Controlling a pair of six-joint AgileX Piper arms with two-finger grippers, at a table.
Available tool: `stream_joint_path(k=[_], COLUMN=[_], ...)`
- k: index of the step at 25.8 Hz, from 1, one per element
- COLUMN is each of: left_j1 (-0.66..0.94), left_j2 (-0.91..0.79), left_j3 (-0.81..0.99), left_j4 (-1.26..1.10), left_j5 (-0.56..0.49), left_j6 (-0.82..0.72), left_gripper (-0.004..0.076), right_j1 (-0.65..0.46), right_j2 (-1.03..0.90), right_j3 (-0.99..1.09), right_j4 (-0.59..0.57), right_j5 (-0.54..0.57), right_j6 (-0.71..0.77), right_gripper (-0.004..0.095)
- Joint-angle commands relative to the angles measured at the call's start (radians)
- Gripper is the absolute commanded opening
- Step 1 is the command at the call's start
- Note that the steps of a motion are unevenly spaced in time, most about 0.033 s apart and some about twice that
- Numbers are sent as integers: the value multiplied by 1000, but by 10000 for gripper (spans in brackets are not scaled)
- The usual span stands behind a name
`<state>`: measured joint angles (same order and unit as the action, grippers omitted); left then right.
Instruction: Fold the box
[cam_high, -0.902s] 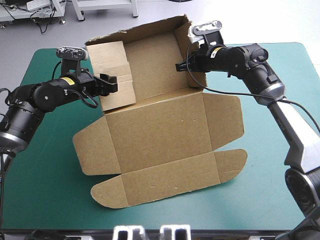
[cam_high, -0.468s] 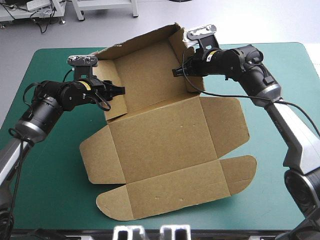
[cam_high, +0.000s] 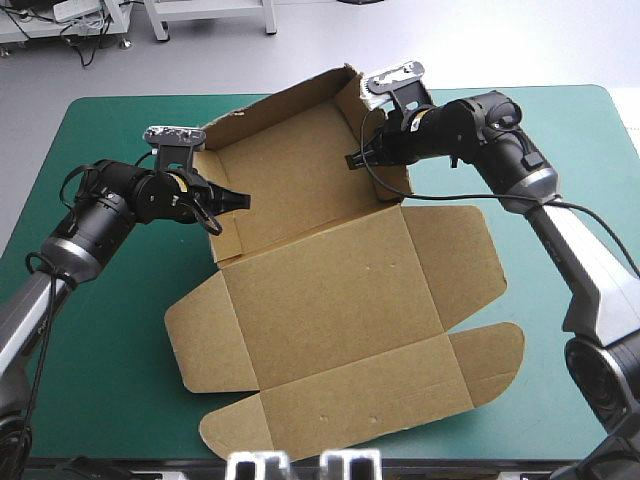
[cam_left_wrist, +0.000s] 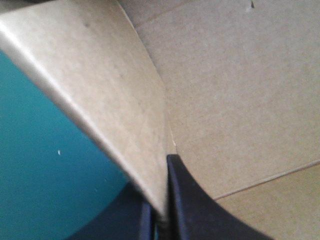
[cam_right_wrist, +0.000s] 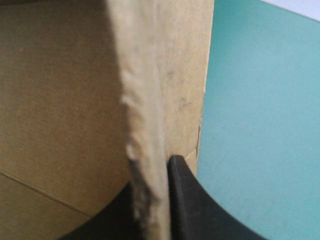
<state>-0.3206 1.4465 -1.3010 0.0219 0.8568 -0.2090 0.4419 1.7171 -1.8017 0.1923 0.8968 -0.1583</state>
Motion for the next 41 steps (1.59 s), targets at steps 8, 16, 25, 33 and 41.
stream_joint_path(k=[8,16,25,33,41], left_j1=[-16,-16,-16,-16,-16], left_j2=[-23,46,131,154,180], left_j3=[-29,-29,-29,-29,-61], left_j4=[35,-7,-103,-80,-150], left_j5=[132,240,179,160,191], left_j6=[114,145,74,25,90], left_gripper=[-8,-8,-8,-10,68], right_j1=[33,35,65,65,65], right_j2=[47,135,193,266,284], right_j3=[-33,-29,-27,-27,-27], right_j4=[-93,-53,-176,-183,-179], right_j5=[302,360,360,360,360], right_j6=[28,67,225,223,222], right_gripper=[-25,-24,-25,-25,-5])
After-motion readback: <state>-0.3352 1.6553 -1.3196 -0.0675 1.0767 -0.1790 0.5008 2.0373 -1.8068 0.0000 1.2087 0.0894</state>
